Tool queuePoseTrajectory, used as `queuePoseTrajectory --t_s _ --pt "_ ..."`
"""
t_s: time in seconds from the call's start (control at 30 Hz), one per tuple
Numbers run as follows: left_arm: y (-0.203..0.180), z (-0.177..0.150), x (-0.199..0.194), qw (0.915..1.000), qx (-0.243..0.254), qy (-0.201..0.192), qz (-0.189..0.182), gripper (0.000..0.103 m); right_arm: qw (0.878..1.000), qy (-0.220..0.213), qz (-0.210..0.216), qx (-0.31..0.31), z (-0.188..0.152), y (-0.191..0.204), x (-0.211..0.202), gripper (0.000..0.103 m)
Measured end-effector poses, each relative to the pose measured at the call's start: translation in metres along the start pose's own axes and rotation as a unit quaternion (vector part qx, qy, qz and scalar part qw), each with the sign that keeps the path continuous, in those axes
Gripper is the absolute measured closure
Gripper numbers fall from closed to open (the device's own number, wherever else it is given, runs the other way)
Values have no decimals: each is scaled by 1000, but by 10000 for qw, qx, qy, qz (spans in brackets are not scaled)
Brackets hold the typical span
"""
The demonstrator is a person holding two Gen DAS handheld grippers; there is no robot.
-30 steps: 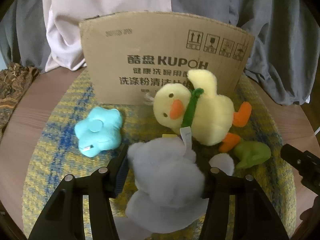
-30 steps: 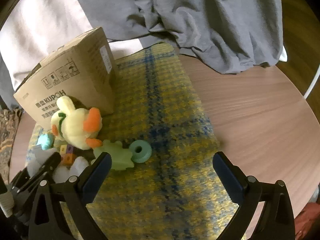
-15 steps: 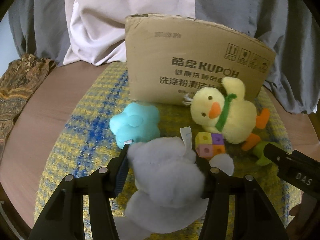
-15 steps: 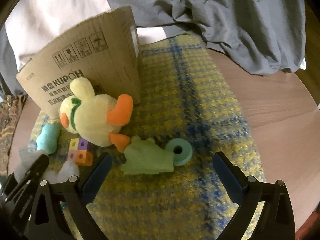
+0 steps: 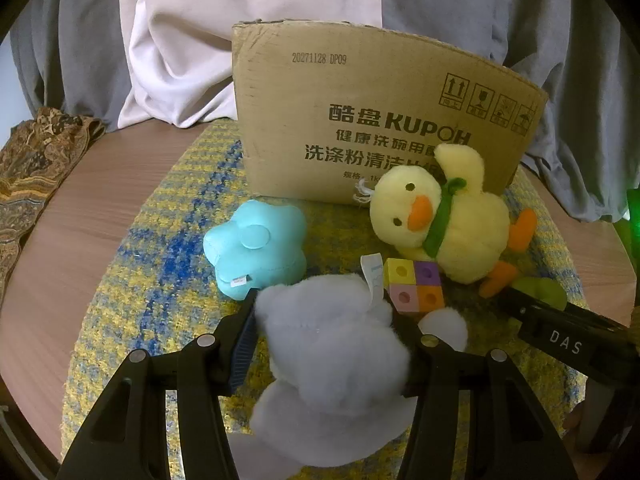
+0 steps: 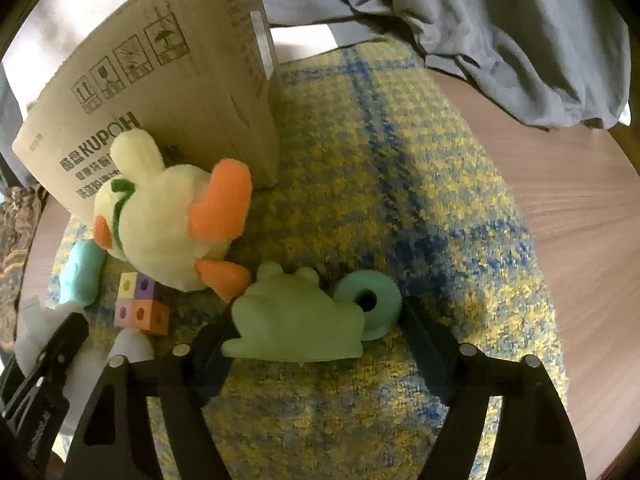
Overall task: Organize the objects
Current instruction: 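Close the right tool on the green dinosaur toy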
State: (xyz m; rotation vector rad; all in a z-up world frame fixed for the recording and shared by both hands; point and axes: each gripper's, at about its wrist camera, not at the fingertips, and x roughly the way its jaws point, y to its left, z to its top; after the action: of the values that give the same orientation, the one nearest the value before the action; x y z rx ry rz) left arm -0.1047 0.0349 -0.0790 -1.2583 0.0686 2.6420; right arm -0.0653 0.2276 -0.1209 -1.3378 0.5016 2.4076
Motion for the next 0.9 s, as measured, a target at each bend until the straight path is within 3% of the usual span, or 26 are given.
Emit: queuePoseTrajectory --t_s 0.37,0.53,0.7,0.77,0.8,0.83,0.9 --pt "-3 3 -5 10000 28 -37 -33 50 9997 -230 71 -74 0 3 -16 37" --pt "-4 4 -9 10000 25 -64 -47 50 9993 -329 107 -130 1 5 -23 49" --pt "-4 3 -10 10000 29 -69 -57 50 9992 -350 141 -119 1 4 -24 51" --pt "-4 3 -11 9999 36 -76 -59 49 9990 -397 129 -138 1 4 -27 55" --pt "-4 3 -12 9999 39 -80 -61 50 9988 -443 130 -160 1 4 -29 66" --pt "-4 3 -12 9999 37 -86 -65 50 9986 -467 126 -194 1 6 -32 69" --pt "-4 4 -14 9999 29 -104 -74 49 9987 -428 169 -201 2 8 -32 70"
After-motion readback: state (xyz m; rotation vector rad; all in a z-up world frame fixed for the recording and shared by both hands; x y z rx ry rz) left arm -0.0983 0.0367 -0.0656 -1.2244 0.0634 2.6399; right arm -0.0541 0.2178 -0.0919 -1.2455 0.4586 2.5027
